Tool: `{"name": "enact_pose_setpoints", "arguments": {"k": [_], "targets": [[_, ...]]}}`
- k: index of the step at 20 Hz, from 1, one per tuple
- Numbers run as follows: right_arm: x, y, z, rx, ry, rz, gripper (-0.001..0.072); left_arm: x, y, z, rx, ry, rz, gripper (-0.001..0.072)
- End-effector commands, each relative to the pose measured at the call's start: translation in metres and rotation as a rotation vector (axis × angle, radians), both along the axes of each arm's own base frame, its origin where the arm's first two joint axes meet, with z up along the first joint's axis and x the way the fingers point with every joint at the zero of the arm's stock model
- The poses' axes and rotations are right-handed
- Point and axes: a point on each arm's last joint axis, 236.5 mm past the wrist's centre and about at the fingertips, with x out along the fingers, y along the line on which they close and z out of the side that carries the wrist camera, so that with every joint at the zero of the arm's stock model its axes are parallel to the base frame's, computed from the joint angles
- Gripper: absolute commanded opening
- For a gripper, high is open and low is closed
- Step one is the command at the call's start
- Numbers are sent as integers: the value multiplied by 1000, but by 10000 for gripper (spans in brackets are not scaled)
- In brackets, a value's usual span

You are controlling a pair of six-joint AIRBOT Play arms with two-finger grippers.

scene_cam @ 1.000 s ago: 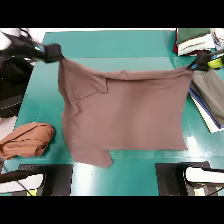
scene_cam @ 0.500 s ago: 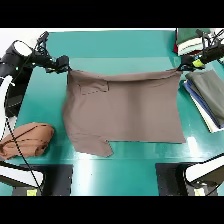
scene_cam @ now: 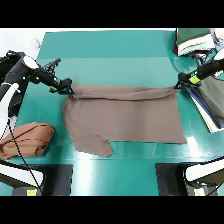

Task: Fold the shirts.

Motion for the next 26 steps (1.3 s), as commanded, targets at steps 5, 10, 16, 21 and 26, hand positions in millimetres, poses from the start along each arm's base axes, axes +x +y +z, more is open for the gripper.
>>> {"name": "enact_pose_setpoints", "arguments": {"k": [5,10,16,21,26], "targets": [[-10,-11,22,-28,-97,-61,430,-26,0,8,7,54,18,536],[-49,-21,74,-41,-145,-87,429,-106,39,15,261,59,22,537],[-88,3,73,-54,-202,-87,429,-234,2,-32,112,214,41,537],[-96,18,67,-48,-221,-65,429,-265,-21,-62,-16,262,130,537],[-98,18,66,-47,-214,-63,429,-234,-38,-60,-130,145,217,536]]}}
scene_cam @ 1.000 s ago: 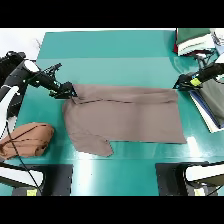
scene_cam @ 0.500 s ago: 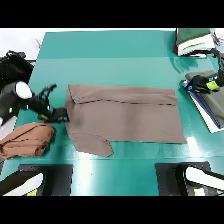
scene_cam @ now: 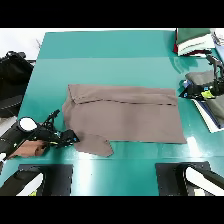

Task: Fold the shirts.

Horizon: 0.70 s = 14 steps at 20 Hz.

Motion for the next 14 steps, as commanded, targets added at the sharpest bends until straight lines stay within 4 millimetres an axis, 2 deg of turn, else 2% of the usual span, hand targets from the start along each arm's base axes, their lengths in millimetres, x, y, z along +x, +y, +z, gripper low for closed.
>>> {"name": "enact_pose_setpoints", "arguments": {"k": [1,2,3,4,5,6,8,9,10,11,14], "targets": [[-5,1,-2,1,13,5,429,23,-10,4,-63,-91,77,535],[-8,-2,-4,-5,25,3,429,26,-11,7,-65,-99,74,450],[-11,-7,-7,-1,38,-11,429,28,-11,12,-67,-109,68,218],[-17,-12,-14,8,66,-30,428,31,-13,17,-72,-122,53,60],[-30,-17,-26,23,116,-42,429,34,-14,24,-76,-140,30,23],[-45,-22,-38,38,168,-45,428,37,-15,31,-75,-151,12,22],[-83,-43,-71,32,308,-107,431,44,-15,45,-68,-178,-22,22],[-102,-52,-84,38,369,-141,451,48,-14,51,-62,-200,-44,22],[-119,-57,-96,59,419,-173,502,51,-15,56,-62,-217,-56,22],[-135,-58,-106,99,462,-218,537,54,-15,60,-62,-229,-57,22],[-168,-54,-135,175,546,-312,528,59,-14,63,-59,-248,-49,22]]}}
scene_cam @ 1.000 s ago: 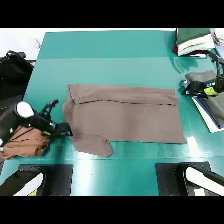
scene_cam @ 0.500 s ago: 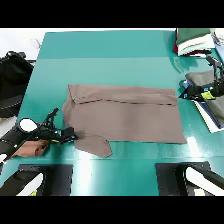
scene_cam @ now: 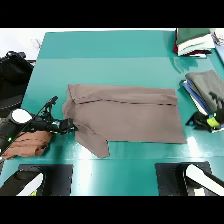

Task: Fold the shirts.

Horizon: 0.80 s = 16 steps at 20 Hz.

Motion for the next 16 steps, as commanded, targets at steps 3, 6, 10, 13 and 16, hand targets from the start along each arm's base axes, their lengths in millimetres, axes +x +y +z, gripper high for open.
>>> {"name": "enact_pose_setpoints", "arguments": {"k": [3,6,10,13,16], "targets": [[-50,16,-41,95,130,-108,519,5,0,7,5,-26,-10,22],[-35,31,-46,128,76,-123,484,5,0,7,5,-27,-9,23],[-17,48,-45,126,23,-62,210,1,0,6,6,-25,-35,22],[-19,58,-38,109,10,12,21,-14,1,12,22,-8,-76,19],[-16,55,-16,59,-83,18,21,-36,23,24,124,-13,-65,19]]}}
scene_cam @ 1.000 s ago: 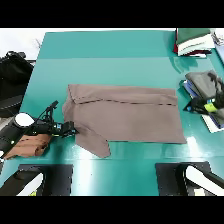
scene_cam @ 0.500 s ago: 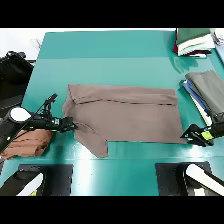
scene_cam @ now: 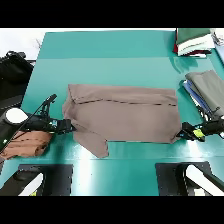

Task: Fold the shirts.

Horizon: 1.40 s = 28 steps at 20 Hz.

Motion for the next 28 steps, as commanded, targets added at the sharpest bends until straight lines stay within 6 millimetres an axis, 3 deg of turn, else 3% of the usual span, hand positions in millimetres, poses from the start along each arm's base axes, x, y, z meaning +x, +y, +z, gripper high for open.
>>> {"name": "enact_pose_setpoints", "arguments": {"k": [1,4,6,9,12,15,19,21,24,25,26,27,28], "targets": [[-3,4,21,-34,-69,25,21,-34,19,12,92,19,-15,20],[-21,1,39,-98,-90,64,21,-66,19,39,89,18,-59,20],[-17,-3,52,-146,-143,60,20,-55,21,63,97,-61,-52,20],[9,-10,82,-204,-245,78,19,-17,31,84,140,-186,6,20],[48,-7,100,-211,-283,138,20,30,48,73,224,-210,37,22],[96,2,103,-205,-302,210,20,81,47,53,240,-198,38,22],[152,14,87,-178,-274,269,21,140,47,16,264,-167,31,23],[175,18,78,-170,-260,284,21,169,48,7,266,-182,54,23],[204,17,71,-169,-263,293,46,197,47,8,266,-211,70,27],[214,16,72,-164,-278,285,217,205,47,13,265,-232,77,242],[224,17,77,-132,-300,269,369,212,47,21,262,-260,90,567],[231,18,84,-89,-328,270,388,216,47,28,257,-274,96,610],[233,18,89,-52,-348,276,388,217,46,35,254,-280,92,598]]}}
